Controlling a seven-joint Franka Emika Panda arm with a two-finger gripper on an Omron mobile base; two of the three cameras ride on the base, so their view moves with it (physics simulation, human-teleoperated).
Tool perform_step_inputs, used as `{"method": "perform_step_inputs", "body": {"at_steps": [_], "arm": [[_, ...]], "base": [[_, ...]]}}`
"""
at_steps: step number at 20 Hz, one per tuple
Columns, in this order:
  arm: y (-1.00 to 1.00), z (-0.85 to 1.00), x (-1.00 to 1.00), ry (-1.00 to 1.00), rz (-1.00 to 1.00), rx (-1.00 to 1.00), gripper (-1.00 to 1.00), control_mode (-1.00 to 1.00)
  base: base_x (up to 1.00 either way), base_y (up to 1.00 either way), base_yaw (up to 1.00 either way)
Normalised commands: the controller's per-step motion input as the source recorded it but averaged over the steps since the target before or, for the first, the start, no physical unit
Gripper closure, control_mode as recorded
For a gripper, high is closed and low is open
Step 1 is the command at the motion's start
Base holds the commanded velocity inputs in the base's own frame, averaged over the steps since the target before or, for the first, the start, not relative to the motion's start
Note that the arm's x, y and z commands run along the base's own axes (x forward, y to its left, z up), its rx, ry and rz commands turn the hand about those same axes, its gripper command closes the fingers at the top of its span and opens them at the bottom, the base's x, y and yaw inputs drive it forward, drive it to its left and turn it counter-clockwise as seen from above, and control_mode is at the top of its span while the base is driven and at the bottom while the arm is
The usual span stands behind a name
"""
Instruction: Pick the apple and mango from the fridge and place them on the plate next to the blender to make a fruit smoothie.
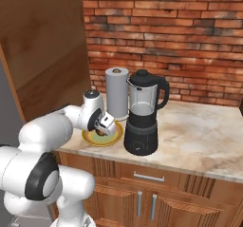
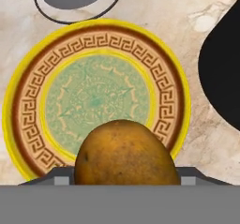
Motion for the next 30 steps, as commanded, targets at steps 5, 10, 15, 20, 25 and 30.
{"method": "perform_step_inputs", "body": {"at_steps": [5, 10, 15, 20, 25, 30], "arm": [[0.00, -0.07, 0.18, -0.01, -0.03, -0.02, -1.00, -1.00], [0.10, 0.00, 0.00, -0.10, -0.04, -0.02, -1.00, -1.00], [0.04, 0.07, -0.05, -0.03, -0.01, 0.00, -1.00, -1.00], [0.00, 0.56, -0.79, 0.00, 0.00, 0.00, -1.00, -1.00], [0.00, 0.68, -1.00, 0.00, 0.00, 0.00, -1.00, -1.00], [0.00, 0.62, -1.00, 0.00, 0.00, 0.00, -1.00, -1.00]], "base": [[0.00, 0.00, 0.00], [0.00, 0.00, 0.00], [0.00, 0.00, 0.00], [0.00, 0.00, 0.00], [0.00, 0.00, 0.00], [0.00, 0.00, 0.00]]}}
